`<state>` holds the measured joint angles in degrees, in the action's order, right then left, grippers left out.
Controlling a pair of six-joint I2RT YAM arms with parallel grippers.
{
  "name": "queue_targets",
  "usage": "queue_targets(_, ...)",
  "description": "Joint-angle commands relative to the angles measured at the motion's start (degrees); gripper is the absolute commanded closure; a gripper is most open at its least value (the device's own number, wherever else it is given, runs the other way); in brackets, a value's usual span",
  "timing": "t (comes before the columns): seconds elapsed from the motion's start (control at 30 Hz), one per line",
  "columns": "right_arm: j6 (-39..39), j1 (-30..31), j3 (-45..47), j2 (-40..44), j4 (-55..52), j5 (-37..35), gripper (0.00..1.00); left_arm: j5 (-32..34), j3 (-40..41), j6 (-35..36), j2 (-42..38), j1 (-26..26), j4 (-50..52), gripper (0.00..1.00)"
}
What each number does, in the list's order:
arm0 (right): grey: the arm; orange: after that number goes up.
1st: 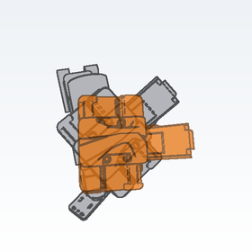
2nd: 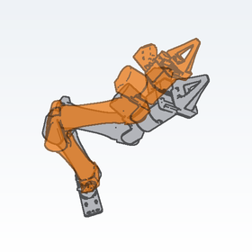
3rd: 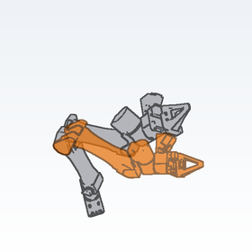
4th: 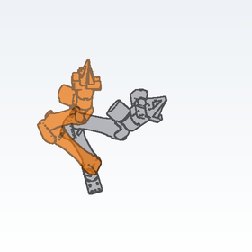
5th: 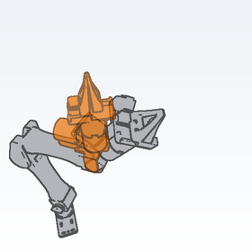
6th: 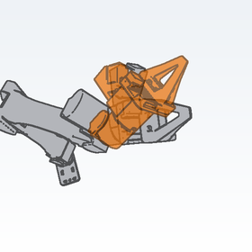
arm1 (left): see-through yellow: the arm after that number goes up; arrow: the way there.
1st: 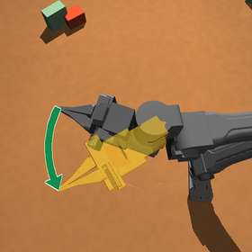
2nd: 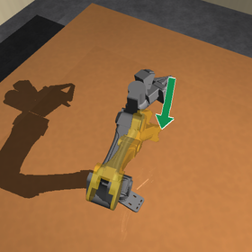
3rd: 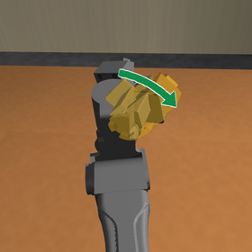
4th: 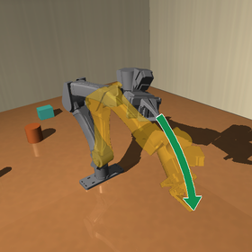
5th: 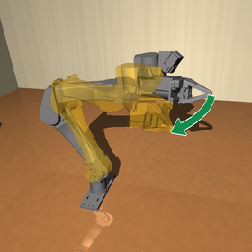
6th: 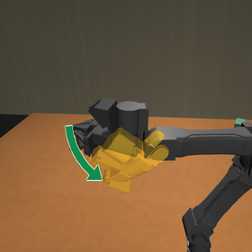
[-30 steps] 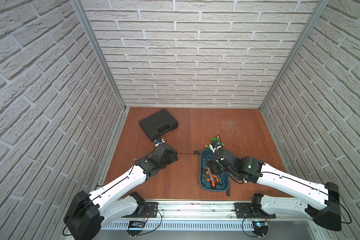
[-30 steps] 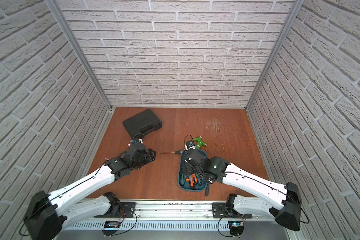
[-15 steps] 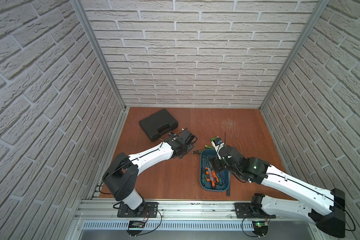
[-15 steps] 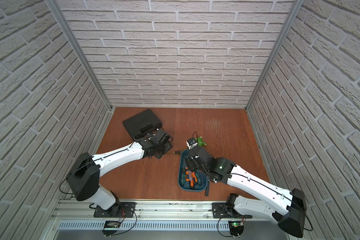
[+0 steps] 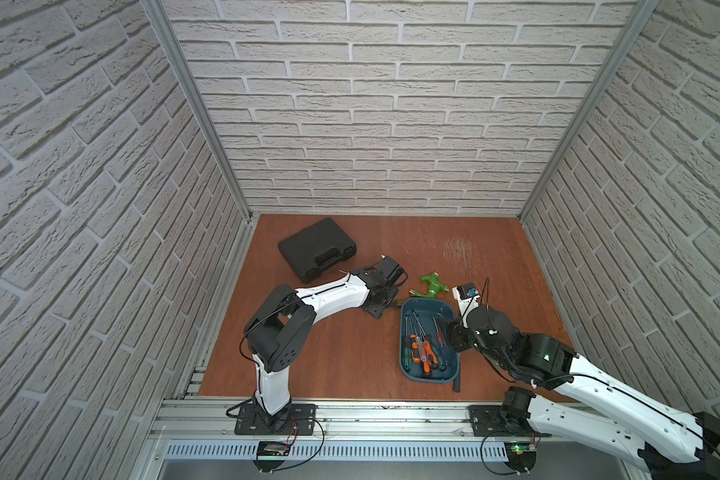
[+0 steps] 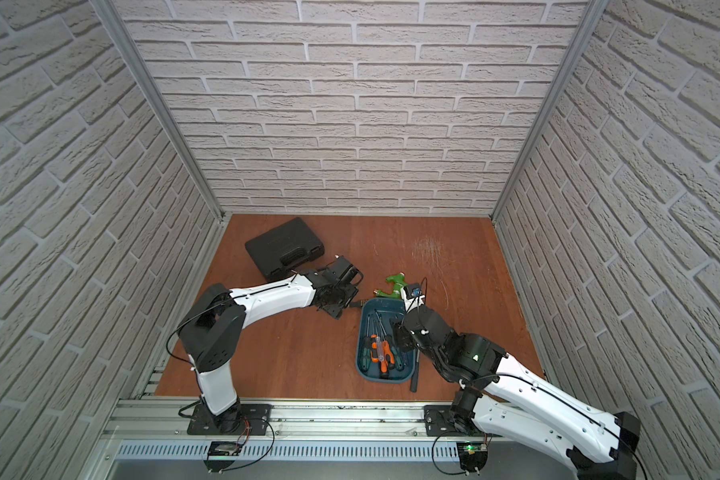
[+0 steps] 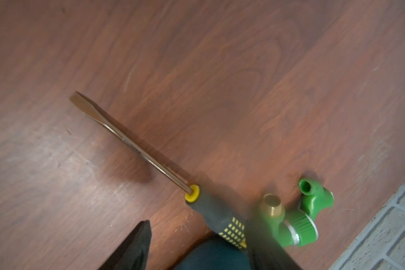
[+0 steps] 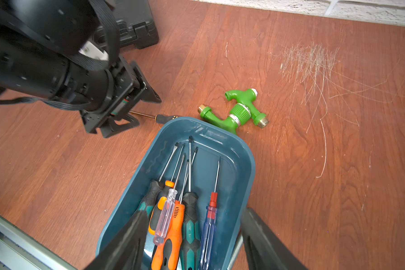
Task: Put the screwdriver on the desktop into the storage box
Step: Pick up the screwdriver from the center of the board.
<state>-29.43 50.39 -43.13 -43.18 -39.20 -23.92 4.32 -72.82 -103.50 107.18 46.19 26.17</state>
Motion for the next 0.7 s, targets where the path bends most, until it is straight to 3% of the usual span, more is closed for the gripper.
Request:
queue_targets(0.0, -2.03, -0.29, 1.50, 0.89, 0.20, -0.14, 0.32, -3.13, -1.43, -4.53, 2.37, 0.90, -3.89, 0.34)
queue_targets(0.4, -3.41, -0.29, 3.33, 2.80, -0.54, 0.94, 0.32, -1.93, -6.37, -6.69, 8.04, -0.16, -2.54, 0.43)
queue_targets(0.67, -6.62, -0.29, 5.83, 6.80, -1.01, -2.22, 0.33, -2.24, -6.77, -6.62, 8.89, -0.05, 2.34, 0.59)
